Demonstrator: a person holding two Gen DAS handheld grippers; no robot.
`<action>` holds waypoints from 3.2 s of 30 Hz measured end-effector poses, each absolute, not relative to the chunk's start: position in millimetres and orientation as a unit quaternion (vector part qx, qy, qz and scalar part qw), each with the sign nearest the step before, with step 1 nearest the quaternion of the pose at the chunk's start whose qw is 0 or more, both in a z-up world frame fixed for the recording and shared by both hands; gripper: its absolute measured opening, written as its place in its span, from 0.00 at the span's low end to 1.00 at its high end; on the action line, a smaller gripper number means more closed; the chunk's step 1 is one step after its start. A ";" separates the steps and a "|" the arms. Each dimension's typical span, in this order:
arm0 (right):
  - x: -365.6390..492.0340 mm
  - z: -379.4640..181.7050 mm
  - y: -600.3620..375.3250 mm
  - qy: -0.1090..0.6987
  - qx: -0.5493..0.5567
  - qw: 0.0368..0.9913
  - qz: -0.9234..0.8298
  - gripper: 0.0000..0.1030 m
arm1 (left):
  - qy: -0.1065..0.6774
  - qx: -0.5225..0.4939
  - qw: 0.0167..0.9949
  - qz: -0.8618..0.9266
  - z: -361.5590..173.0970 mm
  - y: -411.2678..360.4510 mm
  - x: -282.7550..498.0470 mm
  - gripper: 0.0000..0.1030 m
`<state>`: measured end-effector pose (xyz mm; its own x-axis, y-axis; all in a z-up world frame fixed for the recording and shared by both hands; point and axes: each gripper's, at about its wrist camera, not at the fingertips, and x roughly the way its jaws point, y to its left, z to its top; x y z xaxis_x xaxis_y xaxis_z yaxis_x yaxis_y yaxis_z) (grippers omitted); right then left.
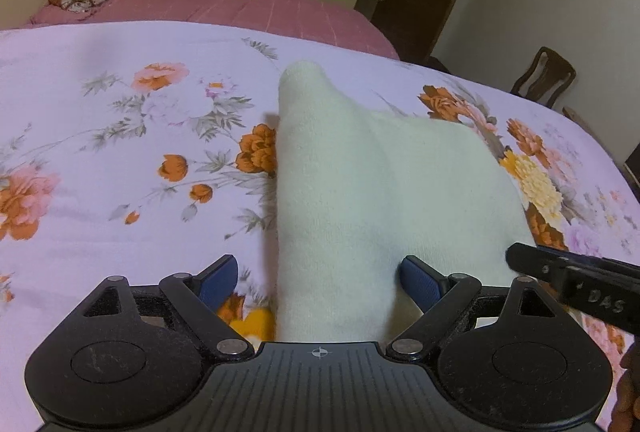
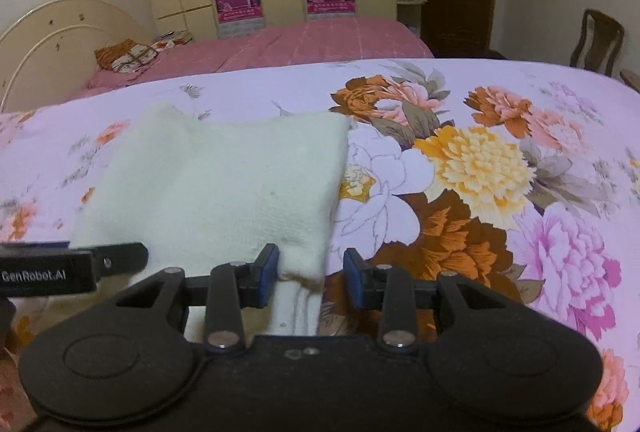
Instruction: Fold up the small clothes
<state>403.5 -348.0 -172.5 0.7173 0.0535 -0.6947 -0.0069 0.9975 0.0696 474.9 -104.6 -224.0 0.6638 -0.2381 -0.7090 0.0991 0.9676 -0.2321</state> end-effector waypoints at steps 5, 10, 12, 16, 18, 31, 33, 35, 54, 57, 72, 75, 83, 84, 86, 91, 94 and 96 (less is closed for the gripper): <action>371.2 -165.9 -350.9 0.386 0.062 0.920 0.034 0.32 | 0.404 -0.080 0.906 -0.097 -225.8 -93.7 447.7 0.85; 337.6 -179.7 -351.7 0.414 0.088 0.906 0.022 0.33 | 0.411 -0.070 0.902 -0.111 -231.1 -92.2 425.5 0.85; 325.0 -183.7 -349.0 0.419 0.094 0.903 0.017 0.34 | 0.412 -0.067 0.901 -0.117 -232.0 -92.8 418.4 0.85; 310.5 -186.4 -343.6 0.422 0.090 0.902 -0.002 0.28 | 0.407 -0.056 0.903 -0.127 -233.7 -94.2 404.4 0.85; 307.4 -187.7 -347.6 0.422 0.110 0.900 -0.016 0.27 | 0.402 -0.040 0.905 -0.134 -234.1 -94.8 398.0 0.85; 342.7 -156.4 -356.6 0.391 0.162 0.906 0.001 0.58 | 0.419 -0.130 0.888 -0.138 -216.5 -69.1 445.9 0.86; 362.7 -160.1 -360.9 0.391 0.174 0.904 0.009 0.59 | 0.433 -0.147 0.877 -0.148 -222.5 -72.9 461.0 0.86; 381.6 -166.8 -366.9 0.395 0.190 0.899 0.015 0.60 | 0.434 -0.154 0.874 -0.152 -227.3 -77.1 473.7 0.86; 419.9 -184.6 -383.0 0.374 0.291 0.874 0.108 0.29 | 0.396 -0.213 0.878 -0.166 -214.9 -81.4 491.5 0.31; 418.6 -163.6 -373.1 0.360 0.283 0.879 0.135 0.28 | 0.379 -0.214 0.885 -0.168 -196.8 -67.4 483.8 0.29; 427.4 -126.9 -182.7 0.346 0.264 0.864 0.253 0.28 | 0.315 -0.186 0.928 -0.074 -137.6 137.1 421.9 0.29; 431.6 -136.6 -137.7 0.352 0.256 0.861 0.263 0.28 | 0.309 -0.184 0.931 -0.056 -145.2 180.2 417.1 0.29; 444.9 -178.5 -70.0 0.393 0.223 0.856 0.252 0.28 | 0.349 -0.178 0.920 -0.013 -214.9 249.4 425.5 0.29; 444.6 -182.8 -70.6 0.396 0.223 0.856 0.247 0.28 | 0.352 -0.178 0.919 -0.013 -224.0 252.4 424.9 0.31; 442.6 -191.8 -76.5 0.406 0.227 0.854 0.233 0.29 | 0.356 -0.186 0.916 -0.022 -232.6 256.2 423.3 0.40; 436.2 -206.5 -100.4 0.421 0.257 0.849 0.188 0.35 | 0.358 -0.174 0.917 -0.035 -222.6 245.1 423.4 0.41; 437.1 -198.5 -108.4 0.416 0.272 0.849 0.177 0.36 | 0.347 -0.175 0.921 -0.031 -207.3 241.7 434.1 0.41; 438.9 -187.2 -109.0 0.400 0.272 0.858 0.171 0.35 | 0.344 -0.176 0.922 -0.024 -201.4 241.0 433.1 0.41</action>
<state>438.9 -109.0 -187.2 0.6211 0.5112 -0.5941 -0.0754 0.7934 0.6040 433.1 241.0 -201.4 0.7618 -0.1664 -0.6261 -0.0761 0.9368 -0.3416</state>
